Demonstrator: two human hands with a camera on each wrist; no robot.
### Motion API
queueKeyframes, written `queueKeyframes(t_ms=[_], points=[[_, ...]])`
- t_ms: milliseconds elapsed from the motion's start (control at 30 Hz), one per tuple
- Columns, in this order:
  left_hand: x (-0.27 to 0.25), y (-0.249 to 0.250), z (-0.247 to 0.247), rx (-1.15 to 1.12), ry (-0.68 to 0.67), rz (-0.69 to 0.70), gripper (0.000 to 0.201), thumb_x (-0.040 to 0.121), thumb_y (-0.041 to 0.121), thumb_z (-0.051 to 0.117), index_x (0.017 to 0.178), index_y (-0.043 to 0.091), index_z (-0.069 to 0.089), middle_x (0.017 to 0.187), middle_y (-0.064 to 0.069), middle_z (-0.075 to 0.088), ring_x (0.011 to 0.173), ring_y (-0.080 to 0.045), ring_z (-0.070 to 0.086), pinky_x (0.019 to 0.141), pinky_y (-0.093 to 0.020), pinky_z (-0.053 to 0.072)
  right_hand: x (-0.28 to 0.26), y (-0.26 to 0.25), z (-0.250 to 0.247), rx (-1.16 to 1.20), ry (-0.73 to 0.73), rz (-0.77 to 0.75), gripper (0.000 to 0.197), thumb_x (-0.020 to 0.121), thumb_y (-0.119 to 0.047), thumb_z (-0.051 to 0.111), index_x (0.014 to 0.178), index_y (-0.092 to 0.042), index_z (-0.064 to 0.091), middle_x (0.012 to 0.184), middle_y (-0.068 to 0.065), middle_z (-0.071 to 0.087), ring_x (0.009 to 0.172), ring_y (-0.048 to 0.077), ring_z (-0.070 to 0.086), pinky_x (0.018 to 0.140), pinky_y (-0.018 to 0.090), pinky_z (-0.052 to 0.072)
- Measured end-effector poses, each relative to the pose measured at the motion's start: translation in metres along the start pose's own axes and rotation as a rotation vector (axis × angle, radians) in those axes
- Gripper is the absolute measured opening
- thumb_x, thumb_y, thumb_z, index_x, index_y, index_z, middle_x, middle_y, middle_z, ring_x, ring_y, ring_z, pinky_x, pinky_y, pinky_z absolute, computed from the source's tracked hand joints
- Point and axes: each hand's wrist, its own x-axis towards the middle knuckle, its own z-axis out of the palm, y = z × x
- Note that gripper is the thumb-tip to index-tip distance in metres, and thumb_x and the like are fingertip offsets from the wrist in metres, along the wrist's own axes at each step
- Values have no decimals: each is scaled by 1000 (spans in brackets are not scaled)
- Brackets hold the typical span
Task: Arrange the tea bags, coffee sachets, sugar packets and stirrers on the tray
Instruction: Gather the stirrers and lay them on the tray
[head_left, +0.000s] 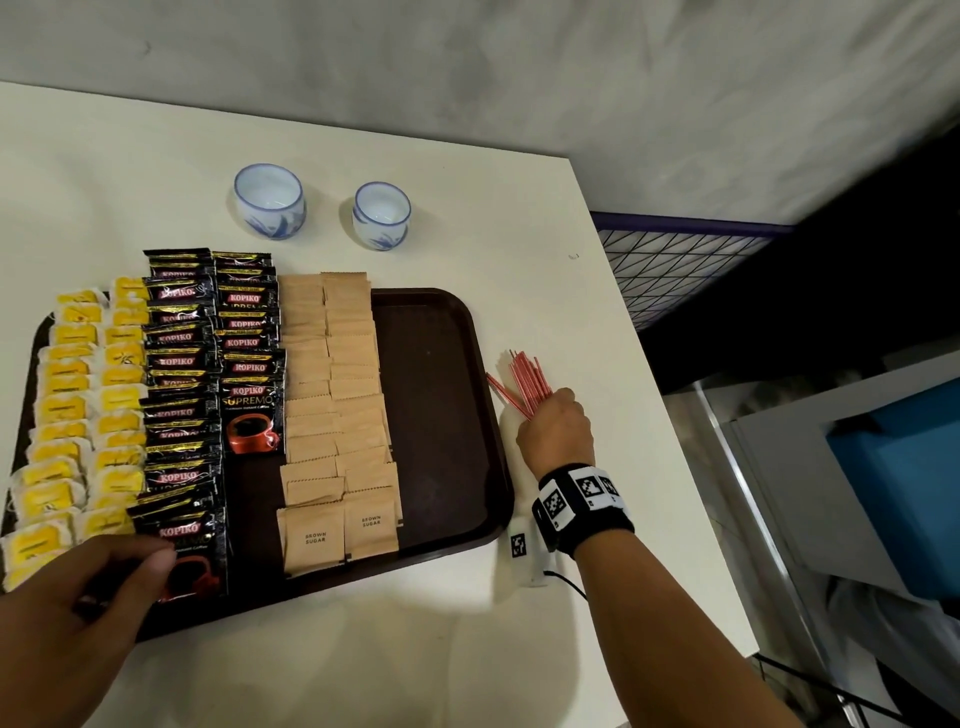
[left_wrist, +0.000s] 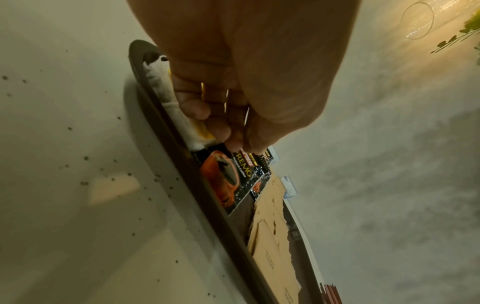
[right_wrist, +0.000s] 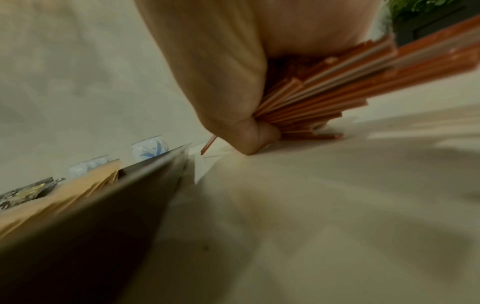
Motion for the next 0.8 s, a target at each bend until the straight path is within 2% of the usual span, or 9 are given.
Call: queueKeyframes(t_ms=[100,167,233,300,367,500,600,700,800], points=[[5,5,7,-16,-34,-7,40,83,67,58,101,33,71,96,13,71,89,-27,67,73,-43,51,1,-3,-2,-8,-10,22,30,92,-9,51,119,3,47,120,20,58,109,36,61,88,40,50],[2,8,9,10,-32,4,42,85,67,57,105,33,69,95,17,70,90,-22,67,75,-40,51,0,-4,-4,-20,-17,14,29,93,-9,50,118,3,48,119,20,59,108,36,61,88,38,50],[-5,7,9,21,-26,-47,39,85,67,55,105,37,67,97,17,68,93,-16,66,79,-39,50,-1,-4,-5,-32,-16,2,27,92,-9,50,116,3,49,117,20,60,106,35,62,89,38,51],[-7,8,7,37,-15,-113,45,81,76,50,103,40,66,100,16,68,97,-15,65,83,-35,49,-1,-5,-8,-25,-26,5,26,91,-8,51,115,3,51,116,19,62,105,35,63,88,38,51],[-8,11,5,29,-32,-139,49,79,79,47,102,40,66,99,16,68,97,-14,65,84,-36,50,0,-6,-11,-11,-38,17,25,90,-7,52,113,3,53,115,19,63,103,34,64,85,37,52],[-10,24,1,29,-28,-133,46,80,80,47,99,42,66,95,16,68,95,-14,65,86,-38,50,6,-4,-18,48,-64,42,23,87,-7,56,108,1,58,108,17,65,97,34,66,75,33,51],[-13,26,-4,20,-39,-172,55,75,86,46,99,41,67,96,16,68,94,-14,66,80,-38,51,11,10,-28,220,-54,56,18,83,-11,59,97,-1,63,92,13,66,82,31,65,65,30,50],[-13,29,-11,19,-71,-227,60,74,88,46,100,39,68,95,16,69,91,-16,68,76,-36,52,12,25,-42,555,-20,103,5,79,-8,58,76,-5,60,64,6,63,60,28,65,57,34,52],[-8,47,-15,86,-96,-212,59,74,89,45,101,42,67,90,19,69,82,-16,70,64,-31,53,10,36,-54,808,-6,87,8,82,-1,56,76,-5,58,52,8,56,47,24,55,46,28,46]])
